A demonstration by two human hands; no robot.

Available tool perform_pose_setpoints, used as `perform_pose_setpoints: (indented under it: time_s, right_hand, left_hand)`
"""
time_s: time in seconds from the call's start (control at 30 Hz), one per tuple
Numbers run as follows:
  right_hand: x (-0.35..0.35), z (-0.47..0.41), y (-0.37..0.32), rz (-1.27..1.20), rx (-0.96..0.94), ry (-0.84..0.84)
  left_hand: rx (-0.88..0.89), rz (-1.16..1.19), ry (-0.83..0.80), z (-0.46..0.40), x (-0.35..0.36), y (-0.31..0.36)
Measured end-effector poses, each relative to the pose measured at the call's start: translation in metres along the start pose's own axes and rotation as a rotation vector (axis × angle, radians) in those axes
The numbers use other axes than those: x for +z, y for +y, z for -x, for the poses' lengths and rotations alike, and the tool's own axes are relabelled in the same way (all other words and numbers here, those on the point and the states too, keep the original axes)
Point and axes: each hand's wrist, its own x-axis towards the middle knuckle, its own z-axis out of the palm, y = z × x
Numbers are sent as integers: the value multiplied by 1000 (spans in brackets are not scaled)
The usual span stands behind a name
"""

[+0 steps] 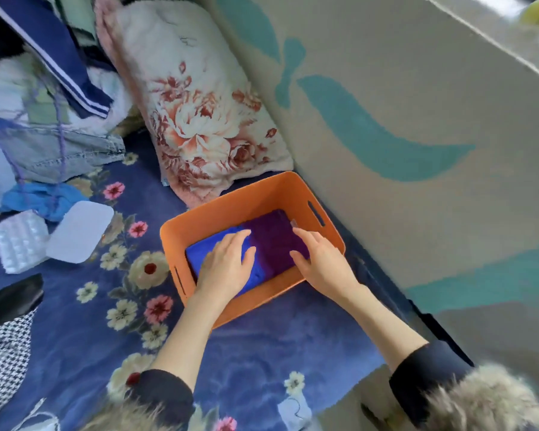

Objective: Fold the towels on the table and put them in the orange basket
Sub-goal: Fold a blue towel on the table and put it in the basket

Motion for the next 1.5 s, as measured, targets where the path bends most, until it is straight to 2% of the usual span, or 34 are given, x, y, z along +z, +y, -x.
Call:
perform_pose_setpoints:
  time_s: [0.23,0.5,0.67,0.83,1.07,1.3,1.5]
  right_hand:
    - [-47,129,25,-55,274,235]
    - [-75,301,52,-62,632,492]
    - [-76,433,42,-25,884,654]
    - [-49,569,-2,0,1154,818]
    - [28,721,-127,8,1503,978]
    - [113,827,-273,-14,1872,1085]
    - [185,882,-368,-52,2131,1246]
  left_hand:
    - [455,-40,-100,50,2,89]
    - [903,-65,-262,129,49,197]
    - [1202,-74,-374,217,87,263]
    - [1557,-60,-463,337,110,296]
    - [1933,1,-647,519,108,265]
    - [2157,64,-951,688,97,191]
    - [2361,70,-1178,810,94,132]
